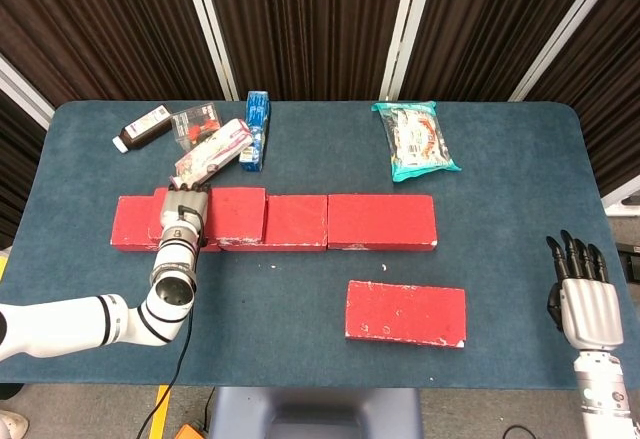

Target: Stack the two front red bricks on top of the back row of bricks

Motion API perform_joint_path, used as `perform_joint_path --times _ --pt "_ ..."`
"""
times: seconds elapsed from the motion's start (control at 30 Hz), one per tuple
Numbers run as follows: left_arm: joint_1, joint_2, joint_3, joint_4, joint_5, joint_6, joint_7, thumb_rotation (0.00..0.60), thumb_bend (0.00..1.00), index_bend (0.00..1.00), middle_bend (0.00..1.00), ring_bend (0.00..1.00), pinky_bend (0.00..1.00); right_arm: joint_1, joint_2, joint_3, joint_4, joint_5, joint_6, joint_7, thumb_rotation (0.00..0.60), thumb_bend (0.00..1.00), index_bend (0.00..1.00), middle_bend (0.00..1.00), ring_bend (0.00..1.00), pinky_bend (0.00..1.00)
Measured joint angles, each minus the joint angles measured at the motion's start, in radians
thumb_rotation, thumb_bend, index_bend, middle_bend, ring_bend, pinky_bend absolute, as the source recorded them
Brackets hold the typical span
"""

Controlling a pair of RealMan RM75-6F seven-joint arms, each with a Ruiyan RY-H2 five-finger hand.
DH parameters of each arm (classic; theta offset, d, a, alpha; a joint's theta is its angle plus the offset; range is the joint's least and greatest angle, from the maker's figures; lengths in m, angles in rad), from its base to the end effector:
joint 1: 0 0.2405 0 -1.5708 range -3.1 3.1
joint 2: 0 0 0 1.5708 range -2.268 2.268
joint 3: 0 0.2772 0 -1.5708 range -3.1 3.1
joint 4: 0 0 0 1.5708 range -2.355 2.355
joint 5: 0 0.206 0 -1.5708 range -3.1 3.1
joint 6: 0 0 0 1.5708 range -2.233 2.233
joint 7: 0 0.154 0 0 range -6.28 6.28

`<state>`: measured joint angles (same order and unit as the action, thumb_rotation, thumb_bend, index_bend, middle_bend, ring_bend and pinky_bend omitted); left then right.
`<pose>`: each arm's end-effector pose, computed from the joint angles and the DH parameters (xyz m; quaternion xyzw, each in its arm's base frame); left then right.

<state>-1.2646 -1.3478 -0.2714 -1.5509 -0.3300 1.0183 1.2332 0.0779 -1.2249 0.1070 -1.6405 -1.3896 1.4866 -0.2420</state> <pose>-0.1050 0.4492 0.0523 -0.6965 -0.4469 -0.0697 0.5570 -0.3267 -0.1996 0.1477 0.5716 -0.3738 0.3476 0.6424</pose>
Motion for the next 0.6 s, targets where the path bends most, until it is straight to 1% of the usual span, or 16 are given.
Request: perform_joint_path --times 0.6 --pt "-0.002 -0.007 0.006 0.003 -0.005 -0.005 0.005 0.600 0.25 0.00 0.00 0.00 0.04 0.000 -0.001 0.000 -0.002 0.002 -0.001 -0.002 0.600 0.92 0.15 0.00 0.00 0.00"
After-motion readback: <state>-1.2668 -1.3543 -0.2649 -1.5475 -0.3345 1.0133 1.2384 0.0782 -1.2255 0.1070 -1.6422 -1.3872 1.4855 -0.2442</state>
